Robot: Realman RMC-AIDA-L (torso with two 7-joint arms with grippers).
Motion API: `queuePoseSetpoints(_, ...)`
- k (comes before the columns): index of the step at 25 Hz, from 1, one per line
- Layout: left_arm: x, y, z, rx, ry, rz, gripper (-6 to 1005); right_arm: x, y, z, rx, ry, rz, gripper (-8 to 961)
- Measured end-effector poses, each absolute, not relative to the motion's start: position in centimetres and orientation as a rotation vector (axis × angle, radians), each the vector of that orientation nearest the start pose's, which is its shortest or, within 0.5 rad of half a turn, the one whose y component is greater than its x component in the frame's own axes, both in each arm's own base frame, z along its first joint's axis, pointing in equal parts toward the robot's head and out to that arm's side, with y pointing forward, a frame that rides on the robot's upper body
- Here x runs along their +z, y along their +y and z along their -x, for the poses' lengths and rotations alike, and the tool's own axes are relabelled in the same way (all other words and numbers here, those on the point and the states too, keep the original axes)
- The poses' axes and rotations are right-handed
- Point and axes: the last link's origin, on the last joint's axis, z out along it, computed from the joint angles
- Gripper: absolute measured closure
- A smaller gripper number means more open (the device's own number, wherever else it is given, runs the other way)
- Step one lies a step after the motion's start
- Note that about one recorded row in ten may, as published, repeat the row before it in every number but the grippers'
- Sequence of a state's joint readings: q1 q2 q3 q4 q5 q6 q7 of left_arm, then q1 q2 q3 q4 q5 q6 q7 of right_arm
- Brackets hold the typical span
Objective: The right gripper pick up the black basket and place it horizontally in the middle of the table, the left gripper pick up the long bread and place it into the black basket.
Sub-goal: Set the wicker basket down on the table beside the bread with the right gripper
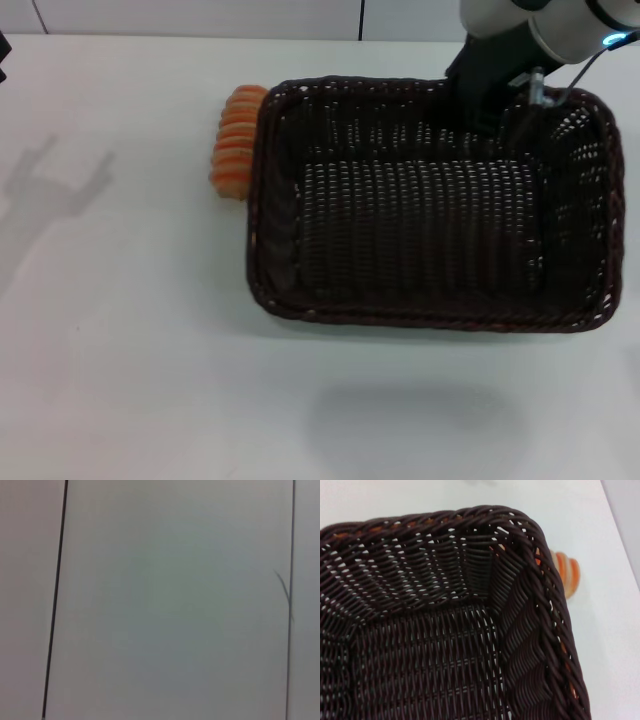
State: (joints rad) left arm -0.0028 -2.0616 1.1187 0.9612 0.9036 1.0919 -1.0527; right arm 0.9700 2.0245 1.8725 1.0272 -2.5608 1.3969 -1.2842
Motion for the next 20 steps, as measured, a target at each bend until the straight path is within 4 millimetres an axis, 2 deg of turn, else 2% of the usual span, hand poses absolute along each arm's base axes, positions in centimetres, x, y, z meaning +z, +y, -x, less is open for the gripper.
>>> queuePoseSetpoints(9,10.1,28.8,32.2,-0.871,-0.517,1.782,146,-1.1,42.1,-9.9,-0.608,-0.137,2.762,785)
queuePoseSetpoints(15,10.1,28.8,32.1,-0.875,-0.515,1.784,146,-1.4,41.9,-9.8,-0.638,-0.156,2.702,656)
queuePoseSetpoints(20,10.0,28.7,31.8,-0.892,-0.501,1.793,146,-1.3,41.8,-9.4,-0.594,-0.208,2.623,545)
